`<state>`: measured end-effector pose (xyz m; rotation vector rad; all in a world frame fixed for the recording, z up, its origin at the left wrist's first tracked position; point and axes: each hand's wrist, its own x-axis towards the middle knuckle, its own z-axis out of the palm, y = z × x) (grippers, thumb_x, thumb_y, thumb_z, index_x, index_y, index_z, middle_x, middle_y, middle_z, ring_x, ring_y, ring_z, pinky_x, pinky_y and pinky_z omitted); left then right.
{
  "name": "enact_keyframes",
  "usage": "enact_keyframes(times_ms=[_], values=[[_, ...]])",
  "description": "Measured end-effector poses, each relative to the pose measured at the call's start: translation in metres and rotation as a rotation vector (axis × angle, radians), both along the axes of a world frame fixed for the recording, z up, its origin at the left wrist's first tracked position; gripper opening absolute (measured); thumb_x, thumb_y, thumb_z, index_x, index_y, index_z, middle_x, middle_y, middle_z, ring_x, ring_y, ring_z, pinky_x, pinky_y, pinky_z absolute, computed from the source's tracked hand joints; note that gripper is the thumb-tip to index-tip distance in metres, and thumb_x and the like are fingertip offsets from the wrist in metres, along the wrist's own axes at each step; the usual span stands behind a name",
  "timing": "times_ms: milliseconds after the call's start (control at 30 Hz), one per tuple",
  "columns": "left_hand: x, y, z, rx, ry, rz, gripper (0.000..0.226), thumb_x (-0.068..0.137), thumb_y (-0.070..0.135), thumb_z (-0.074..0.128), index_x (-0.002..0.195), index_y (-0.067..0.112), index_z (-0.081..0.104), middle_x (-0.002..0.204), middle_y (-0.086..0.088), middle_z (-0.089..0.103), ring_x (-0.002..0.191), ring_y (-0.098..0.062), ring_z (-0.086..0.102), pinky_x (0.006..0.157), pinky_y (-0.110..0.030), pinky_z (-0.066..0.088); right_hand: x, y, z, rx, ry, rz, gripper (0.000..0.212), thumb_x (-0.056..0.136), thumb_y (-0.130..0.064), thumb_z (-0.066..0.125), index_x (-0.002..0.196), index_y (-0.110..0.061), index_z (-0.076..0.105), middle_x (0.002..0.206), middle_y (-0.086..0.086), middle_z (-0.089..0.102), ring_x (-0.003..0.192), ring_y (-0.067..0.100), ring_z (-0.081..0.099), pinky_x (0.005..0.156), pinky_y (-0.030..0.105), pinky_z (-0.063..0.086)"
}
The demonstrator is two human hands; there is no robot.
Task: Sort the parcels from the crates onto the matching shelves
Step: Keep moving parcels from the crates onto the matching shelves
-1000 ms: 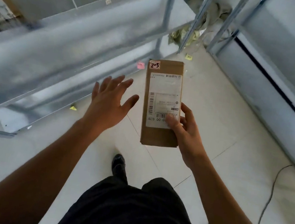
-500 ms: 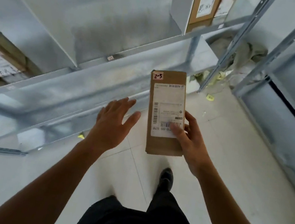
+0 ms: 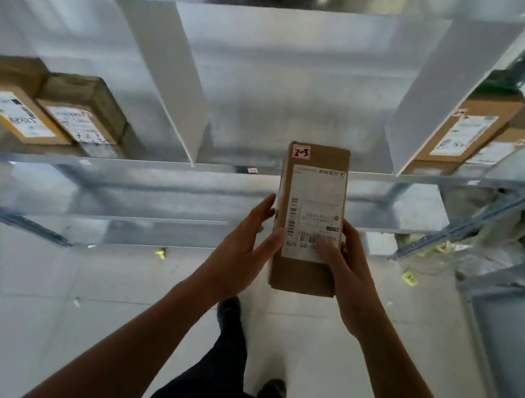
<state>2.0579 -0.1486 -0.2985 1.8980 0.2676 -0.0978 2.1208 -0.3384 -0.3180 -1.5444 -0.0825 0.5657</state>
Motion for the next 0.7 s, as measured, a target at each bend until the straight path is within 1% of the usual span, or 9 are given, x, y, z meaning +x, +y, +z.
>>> enact_keyframes(times_ms=[100, 233, 333, 400, 467, 533, 567, 633, 700], values=[[0.022, 0.023, -0.012, -0.189, -0.027, 0.092, 0.069, 0.094, 0.071, 0.042, 0.156, 0.054, 0.017, 0.155, 0.021, 0.042, 0.137, -0.012, 0.051, 0.103, -0.041, 0.055, 0.028, 0.033, -0.004, -0.027, -0.007, 0.060, 0.060, 0.087, -0.059, 0.067, 0.141, -0.052, 0.042, 0.123, -0.022, 0.066, 0.112, 0.005, 0.068, 0.078, 0.026, 0.062], [0.057, 0.057, -0.021, -0.392, -0.023, 0.205, 0.050, 0.100, 0.063, 0.036, 0.148, 0.063, 0.021, 0.135, 0.044, 0.049, 0.119, 0.012, 0.057, 0.086, -0.018, 0.057, 0.068, 0.075, -0.003, -0.094, -0.027, 0.142, 0.074, 0.087, -0.053, 0.069, 0.152, -0.047, 0.033, 0.136, -0.012, 0.061, 0.121, 0.013, 0.065, 0.092, 0.038, 0.062], [0.089, 0.084, -0.015, -0.468, -0.011, 0.261, 0.041, 0.093, 0.075, 0.029, 0.133, 0.079, 0.027, 0.131, 0.045, 0.051, 0.118, 0.011, 0.058, 0.079, -0.014, 0.057, 0.102, 0.104, 0.002, -0.146, -0.059, 0.211, 0.081, 0.090, -0.049, 0.068, 0.158, -0.043, 0.025, 0.147, 0.000, 0.054, 0.133, 0.021, 0.058, 0.100, 0.049, 0.059], [0.109, 0.102, -0.011, -0.492, -0.033, 0.253, 0.035, 0.094, 0.073, 0.026, 0.125, 0.079, 0.039, 0.126, 0.041, 0.059, 0.115, 0.011, 0.061, 0.074, -0.011, 0.056, 0.123, 0.124, 0.006, -0.159, -0.088, 0.246, 0.081, 0.091, -0.046, 0.068, 0.159, -0.042, 0.023, 0.149, -0.002, 0.052, 0.136, 0.019, 0.054, 0.101, 0.048, 0.058], [0.127, 0.120, -0.009, -0.505, -0.049, 0.267, 0.036, 0.101, 0.063, 0.023, 0.128, 0.067, 0.045, 0.121, 0.036, 0.064, 0.113, 0.008, 0.063, 0.072, -0.011, 0.055, 0.141, 0.143, 0.009, -0.171, -0.117, 0.273, 0.085, 0.089, -0.046, 0.071, 0.158, -0.043, 0.023, 0.148, -0.008, 0.051, 0.134, 0.012, 0.054, 0.099, 0.042, 0.060], [0.143, 0.136, -0.008, -0.510, -0.065, 0.288, 0.036, 0.106, 0.057, 0.022, 0.133, 0.053, 0.044, 0.121, 0.029, 0.066, 0.114, 0.002, 0.065, 0.075, -0.015, 0.056, 0.157, 0.159, 0.012, -0.182, -0.150, 0.277, 0.085, 0.090, -0.046, 0.073, 0.158, -0.044, 0.023, 0.146, -0.011, 0.052, 0.129, 0.004, 0.055, 0.093, 0.033, 0.062], [0.150, 0.143, -0.008, -0.512, -0.086, 0.293, 0.037, 0.107, 0.054, 0.021, 0.134, 0.047, 0.044, 0.123, 0.024, 0.067, 0.116, -0.003, 0.066, 0.078, -0.019, 0.058, 0.165, 0.166, 0.014, -0.164, -0.151, 0.276, 0.083, 0.091, -0.042, 0.072, 0.158, -0.041, 0.024, 0.146, -0.008, 0.053, 0.127, 0.004, 0.057, 0.091, 0.032, 0.062], [0.163, 0.156, -0.006, -0.516, -0.126, 0.304, 0.046, 0.104, 0.053, 0.021, 0.137, 0.030, 0.045, 0.130, 0.006, 0.066, 0.120, -0.017, 0.065, 0.086, -0.032, 0.060, 0.178, 0.178, 0.019, -0.103, -0.123, 0.247, 0.071, 0.092, -0.035, 0.066, 0.155, -0.033, 0.031, 0.143, 0.002, 0.057, 0.127, 0.015, 0.061, 0.092, 0.036, 0.061], [0.174, 0.165, -0.004, -0.514, -0.135, 0.327, 0.060, 0.099, 0.058, 0.021, 0.134, 0.013, 0.042, 0.131, -0.007, 0.063, 0.121, -0.023, 0.065, 0.090, -0.039, 0.060, 0.188, 0.189, 0.026, -0.046, -0.093, 0.173, 0.048, 0.096, -0.042, 0.058, 0.140, -0.031, 0.043, 0.129, -0.002, 0.066, 0.122, 0.022, 0.066, 0.086, 0.033, 0.061]])
